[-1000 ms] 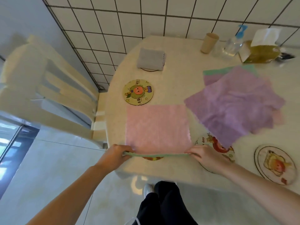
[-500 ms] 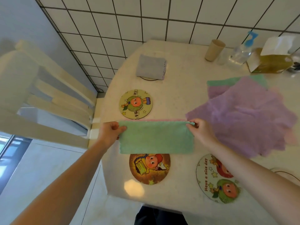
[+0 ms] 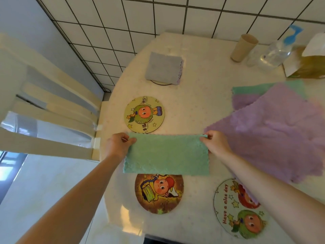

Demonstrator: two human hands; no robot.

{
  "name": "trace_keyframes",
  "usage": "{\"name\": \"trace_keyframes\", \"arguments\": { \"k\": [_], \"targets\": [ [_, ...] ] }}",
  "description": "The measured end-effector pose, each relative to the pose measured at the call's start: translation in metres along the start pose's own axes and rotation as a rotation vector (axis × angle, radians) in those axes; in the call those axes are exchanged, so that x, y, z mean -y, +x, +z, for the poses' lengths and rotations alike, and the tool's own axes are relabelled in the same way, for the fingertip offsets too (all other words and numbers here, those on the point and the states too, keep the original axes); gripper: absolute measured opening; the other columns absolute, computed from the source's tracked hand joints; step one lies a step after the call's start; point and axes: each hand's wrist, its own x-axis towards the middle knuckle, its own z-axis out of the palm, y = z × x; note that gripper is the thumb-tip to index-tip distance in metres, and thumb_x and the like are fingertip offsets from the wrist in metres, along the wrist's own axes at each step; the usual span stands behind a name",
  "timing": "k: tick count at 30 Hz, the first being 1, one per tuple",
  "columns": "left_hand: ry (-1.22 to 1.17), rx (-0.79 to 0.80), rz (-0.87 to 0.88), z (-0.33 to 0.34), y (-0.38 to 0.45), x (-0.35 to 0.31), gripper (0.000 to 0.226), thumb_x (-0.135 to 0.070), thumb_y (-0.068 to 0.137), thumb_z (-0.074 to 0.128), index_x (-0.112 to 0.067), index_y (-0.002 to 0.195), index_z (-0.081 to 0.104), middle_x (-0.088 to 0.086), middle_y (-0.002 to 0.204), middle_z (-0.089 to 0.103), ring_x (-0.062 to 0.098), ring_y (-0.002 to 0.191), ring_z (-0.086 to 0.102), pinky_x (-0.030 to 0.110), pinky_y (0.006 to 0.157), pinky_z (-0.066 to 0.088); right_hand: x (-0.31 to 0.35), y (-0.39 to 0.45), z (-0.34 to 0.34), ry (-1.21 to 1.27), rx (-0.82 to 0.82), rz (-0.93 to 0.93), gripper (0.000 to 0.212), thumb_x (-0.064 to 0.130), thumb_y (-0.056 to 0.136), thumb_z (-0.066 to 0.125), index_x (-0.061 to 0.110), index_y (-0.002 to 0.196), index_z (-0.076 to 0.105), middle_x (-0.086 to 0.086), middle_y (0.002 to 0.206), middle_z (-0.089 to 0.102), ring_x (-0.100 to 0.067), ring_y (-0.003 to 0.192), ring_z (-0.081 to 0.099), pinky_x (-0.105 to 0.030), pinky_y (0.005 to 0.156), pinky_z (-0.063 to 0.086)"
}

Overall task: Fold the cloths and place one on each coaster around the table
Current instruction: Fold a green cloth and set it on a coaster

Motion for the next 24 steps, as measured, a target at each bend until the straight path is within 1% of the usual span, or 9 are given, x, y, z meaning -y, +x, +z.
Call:
{"name": "trace_keyframes", "arguments": {
  "k": [3,6,8,10,12,15,20,22,24],
  "targets": [
    [0.077,-0.011,-0.004,0.002,0.000,-0.003,0.025,-0.043,0.082,0.068,-0.018,0.082,0.064,0.001,0.080,0.066,0.019,0.072,0.061,0.026,0.052,0.041,0.004,0.000,0.000,-0.084,0.001,-0.027,0.025,0.025,0.081,0.065,0.000,0.080,0.065,-0.017,0.076,0.068,-0.034,0.079,0.064,-0.036,0.065,0.044],
    [0.209,-0.119,0.016,-0.001,-0.007,-0.002,0.028,-0.043,0.082,0.066,-0.019,0.094,0.059,0.000,0.091,0.064,0.022,0.081,0.059,0.034,0.067,0.050,0.008,-0.006,-0.004,-0.179,-0.054,-0.098,0.021,0.021,0.085,0.065,0.002,0.088,0.058,-0.015,0.083,0.065,-0.033,0.083,0.062,-0.035,0.068,0.042],
    [0.341,-0.260,0.170,0.002,-0.020,0.001,0.031,-0.029,0.086,0.062,-0.016,0.113,0.055,0.005,0.107,0.058,0.028,0.095,0.054,0.040,0.079,0.047,0.008,-0.017,-0.007,-0.237,-0.143,-0.231,0.016,0.013,0.088,0.061,0.002,0.097,0.053,-0.017,0.096,0.061,-0.033,0.089,0.059,-0.036,0.071,0.043],
    [0.337,-0.332,0.431,0.011,-0.043,0.004,0.033,-0.015,0.085,0.060,-0.011,0.118,0.056,0.009,0.115,0.056,0.031,0.104,0.051,0.043,0.086,0.046,0.006,-0.036,-0.006,-0.281,-0.181,-0.433,0.015,0.004,0.088,0.057,0.002,0.102,0.055,-0.013,0.105,0.055,-0.028,0.094,0.054,-0.037,0.076,0.048],
    [0.291,-0.207,0.675,0.030,-0.069,0.012,0.036,-0.012,0.084,0.061,-0.011,0.120,0.058,0.008,0.122,0.056,0.029,0.114,0.050,0.045,0.095,0.046,0.001,-0.063,0.003,-0.331,-0.125,-0.674,0.019,-0.002,0.082,0.061,0.002,0.100,0.061,-0.010,0.104,0.056,-0.026,0.093,0.055,-0.038,0.075,0.053],
    [0.457,0.028,0.868,0.064,-0.106,0.029,0.046,-0.033,0.093,0.048,-0.020,0.138,0.046,0.001,0.148,0.041,0.028,0.139,0.033,0.048,0.112,0.032,-0.021,-0.103,0.027,-0.480,-0.036,-0.935,0.027,-0.001,0.073,0.071,0.004,0.099,0.067,-0.007,0.100,0.062,-0.023,0.091,0.059,-0.035,0.075,0.055],
    [0.685,0.053,0.791,0.080,-0.123,0.056,0.060,-0.057,0.097,0.017,-0.030,0.150,0.020,-0.004,0.159,0.012,0.033,0.146,0.005,0.051,0.114,0.010,-0.049,-0.127,0.037,-0.571,0.007,-0.900,0.050,-0.004,0.068,0.071,0.006,0.117,0.062,-0.007,0.116,0.060,-0.024,0.107,0.058,-0.034,0.090,0.051],
    [0.680,0.068,0.749,0.077,-0.120,0.067,0.061,-0.059,0.095,0.013,-0.035,0.151,0.006,-0.008,0.159,-0.003,0.030,0.146,-0.009,0.048,0.115,0.000,-0.052,-0.130,0.033,-0.592,-0.001,-0.865,0.058,-0.008,0.063,0.074,0.005,0.118,0.061,-0.007,0.117,0.060,-0.024,0.107,0.059,-0.035,0.087,0.054],
    [0.660,0.095,0.721,0.073,-0.117,0.074,0.061,-0.059,0.096,0.014,-0.037,0.150,-0.002,-0.011,0.158,-0.009,0.025,0.145,-0.017,0.046,0.117,-0.003,-0.048,-0.131,0.027,-0.578,-0.008,-0.804,0.055,-0.004,0.063,0.077,0.009,0.114,0.062,-0.006,0.113,0.060,-0.023,0.101,0.061,-0.034,0.080,0.055]
  ]
}}
